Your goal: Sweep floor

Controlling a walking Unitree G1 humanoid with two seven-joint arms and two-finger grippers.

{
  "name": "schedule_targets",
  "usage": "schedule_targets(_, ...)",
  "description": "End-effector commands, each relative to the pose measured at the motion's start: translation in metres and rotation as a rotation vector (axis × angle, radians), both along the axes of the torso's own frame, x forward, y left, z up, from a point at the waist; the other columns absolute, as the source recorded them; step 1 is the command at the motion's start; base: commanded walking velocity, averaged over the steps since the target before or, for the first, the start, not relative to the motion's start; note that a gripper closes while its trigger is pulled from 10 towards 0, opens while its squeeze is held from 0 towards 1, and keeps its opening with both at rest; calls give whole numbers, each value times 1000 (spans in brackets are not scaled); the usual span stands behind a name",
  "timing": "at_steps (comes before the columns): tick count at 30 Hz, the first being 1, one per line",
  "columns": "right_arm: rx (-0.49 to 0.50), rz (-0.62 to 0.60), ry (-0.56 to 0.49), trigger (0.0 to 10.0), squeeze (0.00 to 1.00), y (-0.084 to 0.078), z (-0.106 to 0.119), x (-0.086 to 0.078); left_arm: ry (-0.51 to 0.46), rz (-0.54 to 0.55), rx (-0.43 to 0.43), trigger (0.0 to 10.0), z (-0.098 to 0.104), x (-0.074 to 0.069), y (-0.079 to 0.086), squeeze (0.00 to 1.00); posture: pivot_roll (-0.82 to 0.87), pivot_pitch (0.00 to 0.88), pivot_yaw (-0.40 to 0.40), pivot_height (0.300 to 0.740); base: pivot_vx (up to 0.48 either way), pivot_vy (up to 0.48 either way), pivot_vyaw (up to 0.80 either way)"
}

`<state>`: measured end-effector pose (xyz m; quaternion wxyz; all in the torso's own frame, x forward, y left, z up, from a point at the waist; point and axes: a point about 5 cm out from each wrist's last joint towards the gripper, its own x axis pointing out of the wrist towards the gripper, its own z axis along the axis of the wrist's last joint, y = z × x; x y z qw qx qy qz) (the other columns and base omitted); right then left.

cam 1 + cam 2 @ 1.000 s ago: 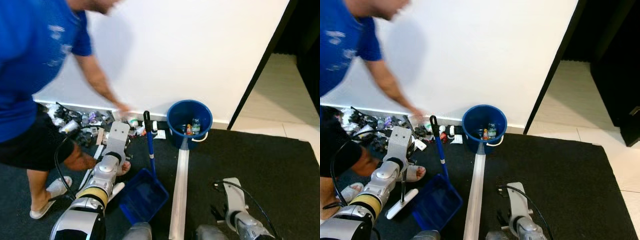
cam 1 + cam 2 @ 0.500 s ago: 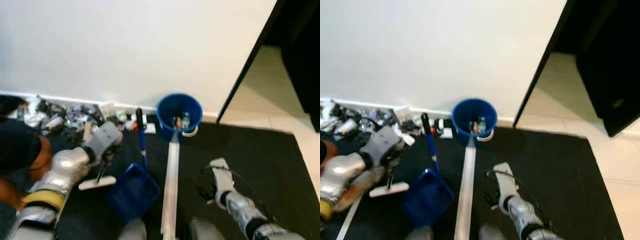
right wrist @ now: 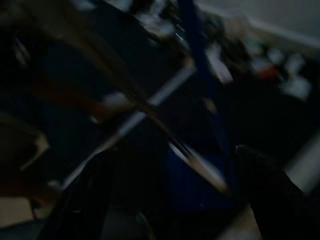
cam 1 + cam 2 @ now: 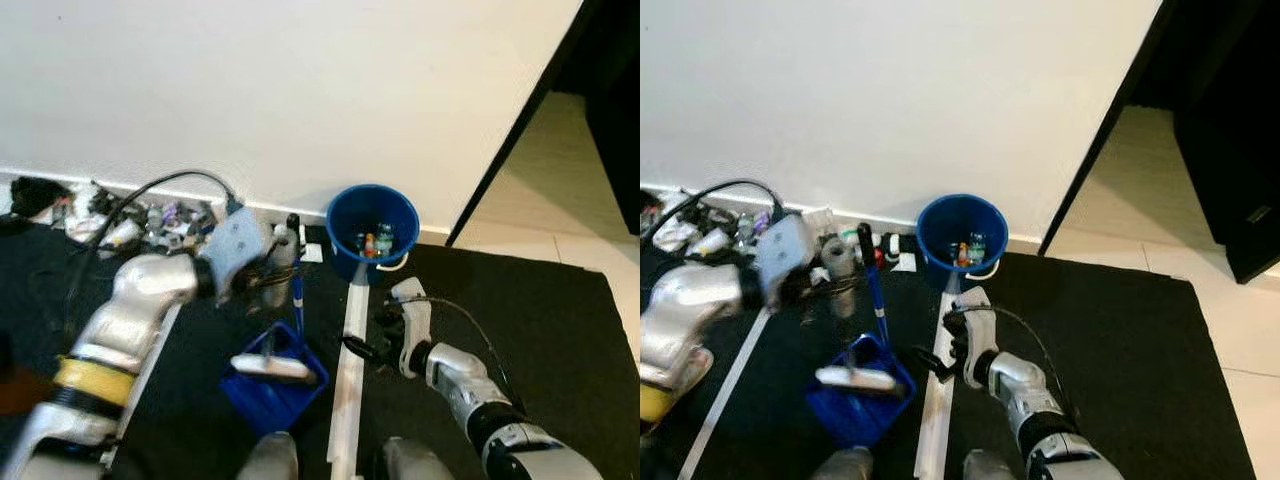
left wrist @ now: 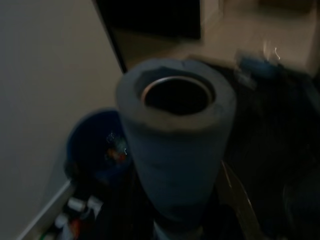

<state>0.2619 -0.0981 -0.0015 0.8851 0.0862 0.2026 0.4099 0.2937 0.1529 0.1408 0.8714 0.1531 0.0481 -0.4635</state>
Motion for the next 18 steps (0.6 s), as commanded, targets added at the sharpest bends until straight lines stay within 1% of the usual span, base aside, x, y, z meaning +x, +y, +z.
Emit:
schedule_targets(1,1,2,-73,10000,0,-9,8,2,-38,53,-24,10000,18,7,-3,0,118,0,-55,740,0,0,0)
schedule_targets(2,-10,-5,-112,10000,0,-11,11,4,-21,59,-17,10000,17,6,-5,0,114,0,-49,740,0,0,0)
schedule_targets(3,-10,-5,-112,10000,0,-11,11,4,-21,59,-17,10000,17,6,-5,0,114,0,-49,740,0,0,0)
schedule_targets(4,-18,-14,-141,10000,0,-13,13,5,-6,64,-10,10000,16,6,-6,0,113,0,-47,740,0,0,0)
schedule_targets(6,-63,-41,-242,10000,0,-16,19,7,11,97,-14,10000,16,10,-11,0,108,0,-36,740,0,0,0)
schedule_targets(7,-63,-41,-242,10000,0,-16,19,7,11,97,-14,10000,16,10,-11,0,108,0,-36,740,0,0,0)
schedule_targets(8,-90,-50,-317,10000,0,-17,24,6,19,89,-47,10000,21,11,-17,0,108,0,-34,740,0,0,0)
schedule_targets(9,-93,-43,-337,10000,0,-17,25,4,18,58,-59,10000,24,9,-21,0,108,0,-34,740,0,0,0)
schedule_targets(10,-93,-43,-337,10000,0,-17,25,4,18,58,-59,10000,24,9,-21,0,108,0,-34,740,0,0,0)
schedule_targets(11,-86,-39,-356,10000,0,-18,27,3,17,8,-54,10000,28,6,-25,0,109,0,-35,740,0,0,0)
schedule_targets(14,-67,-43,-365,10000,0,-19,30,2,26,-34,-34,10000,31,2,-27,0,110,0,-37,740,0,0,0)
schedule_targets(15,-34,-31,-366,10000,0,-17,33,2,33,-59,-24,10000,35,-1,-28,0,113,0,-39,740,0,0,0)
schedule_targets(16,-34,-31,-366,10000,0,-17,33,2,33,-59,-24,10000,35,-1,-28,0,113,0,-39,740,0,0,0)
schedule_targets(18,30,-4,-369,10000,0,-12,38,0,39,-97,-15,10000,43,-5,-30,0,114,0,-40,740,0,0,0)
